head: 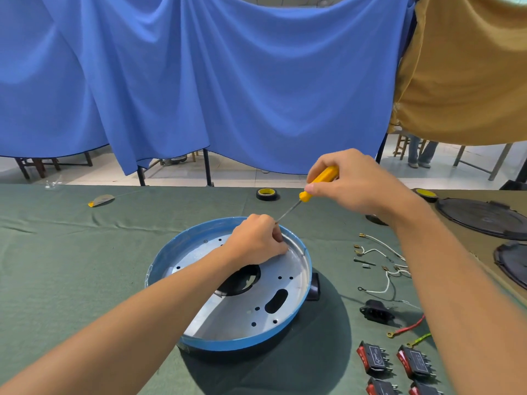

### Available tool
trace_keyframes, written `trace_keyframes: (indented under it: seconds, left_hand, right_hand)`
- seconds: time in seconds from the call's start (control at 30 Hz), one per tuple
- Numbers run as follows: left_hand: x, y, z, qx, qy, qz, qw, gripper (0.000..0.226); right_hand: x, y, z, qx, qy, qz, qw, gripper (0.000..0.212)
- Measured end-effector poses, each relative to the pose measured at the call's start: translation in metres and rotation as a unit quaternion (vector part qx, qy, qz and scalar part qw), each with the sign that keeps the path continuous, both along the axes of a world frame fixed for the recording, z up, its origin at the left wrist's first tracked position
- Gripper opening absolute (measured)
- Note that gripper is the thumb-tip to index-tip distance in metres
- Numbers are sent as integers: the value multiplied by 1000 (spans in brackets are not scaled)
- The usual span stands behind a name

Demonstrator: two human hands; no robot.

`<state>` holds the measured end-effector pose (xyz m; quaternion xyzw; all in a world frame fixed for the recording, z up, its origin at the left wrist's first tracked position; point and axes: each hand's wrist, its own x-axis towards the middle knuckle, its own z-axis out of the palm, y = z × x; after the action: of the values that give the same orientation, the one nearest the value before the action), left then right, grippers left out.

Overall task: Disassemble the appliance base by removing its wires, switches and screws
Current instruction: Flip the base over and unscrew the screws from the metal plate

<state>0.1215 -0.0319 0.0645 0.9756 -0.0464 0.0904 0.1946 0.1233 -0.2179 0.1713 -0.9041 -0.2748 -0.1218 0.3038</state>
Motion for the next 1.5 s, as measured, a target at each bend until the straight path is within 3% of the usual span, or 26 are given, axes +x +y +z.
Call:
trace_keyframes:
  seconds: [0.27,0.43,0.5,0.57,0.67,0.8,1.03,1.13,1.3,1.4,1.5]
  left_hand:
    - [1,-5,1,-24,-28,49,998,16]
    - [5,-4,16,-70,-38,56,995,19]
    - [6,-5,22,-98,-48,51,993,18]
    - [6,-7,29,-146,-62,45,986,12]
    - [3,-14,35,-233,-69,21,970,13]
    - [-1,-29,36,-306,-56,15,950,20]
    - [-2,-45,29,-331,-48,0,943,21]
    - [3,-45,21,-308,-45,3,950,21]
    - [10,-26,1,-120,-59,27,991,24]
    - [11,-20,-8,-57,-74,10,996,23]
    - [12,-21,-10,-31,-89,1,996,23]
  right_hand:
    - [-9,-29,-31,271,57,-54,959,25]
    - [-4,-32,-34,328,65,-54,941,32]
    - [0,-33,-35,318,81,-46,944,38]
    - [3,-31,-40,298,121,-32,946,27]
    - [6,-24,-54,177,138,-42,974,8]
    - [4,-18,-64,118,156,-14,981,8]
    - [3,-20,-66,138,158,-6,978,3]
    - [9,-28,-68,110,149,-42,982,5]
    - [27,-47,-91,-47,167,-170,970,4]
    - [30,-46,-110,-128,185,-213,951,19]
    - [28,-41,-119,-147,173,-238,944,23]
